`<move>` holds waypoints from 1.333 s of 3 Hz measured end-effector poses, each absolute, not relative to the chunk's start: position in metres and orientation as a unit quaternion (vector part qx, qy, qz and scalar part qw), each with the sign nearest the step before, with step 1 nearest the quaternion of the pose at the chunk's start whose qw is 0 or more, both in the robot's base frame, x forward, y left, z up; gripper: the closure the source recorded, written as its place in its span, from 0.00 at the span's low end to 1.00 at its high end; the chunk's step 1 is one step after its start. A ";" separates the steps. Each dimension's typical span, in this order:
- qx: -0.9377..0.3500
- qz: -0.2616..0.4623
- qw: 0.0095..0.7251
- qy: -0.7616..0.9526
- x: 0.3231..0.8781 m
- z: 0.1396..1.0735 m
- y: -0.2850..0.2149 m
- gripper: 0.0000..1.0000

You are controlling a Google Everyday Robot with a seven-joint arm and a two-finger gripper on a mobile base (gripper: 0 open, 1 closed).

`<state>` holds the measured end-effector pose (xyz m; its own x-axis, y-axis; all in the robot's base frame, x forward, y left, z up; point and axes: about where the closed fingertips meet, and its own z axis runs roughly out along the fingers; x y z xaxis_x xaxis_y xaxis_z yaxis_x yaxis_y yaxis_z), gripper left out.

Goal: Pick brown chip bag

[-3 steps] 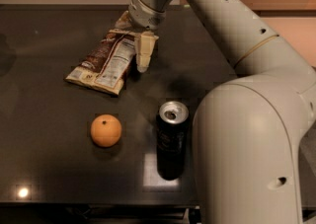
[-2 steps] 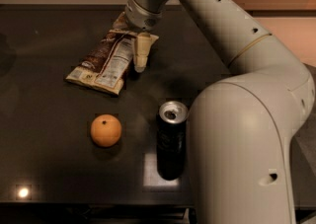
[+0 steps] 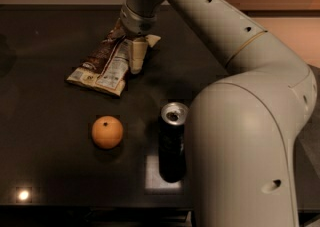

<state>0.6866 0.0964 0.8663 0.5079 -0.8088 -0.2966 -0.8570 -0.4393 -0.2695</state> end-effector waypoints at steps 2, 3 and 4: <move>-0.855 0.028 0.178 0.487 0.688 0.861 0.095 0.64; -0.853 0.020 0.180 0.490 0.688 0.868 0.089 0.88; -0.848 0.017 0.188 0.495 0.687 0.880 0.082 1.00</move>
Offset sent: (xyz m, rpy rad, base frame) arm -0.0007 -0.0093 0.0012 -0.0987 -0.0695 0.0035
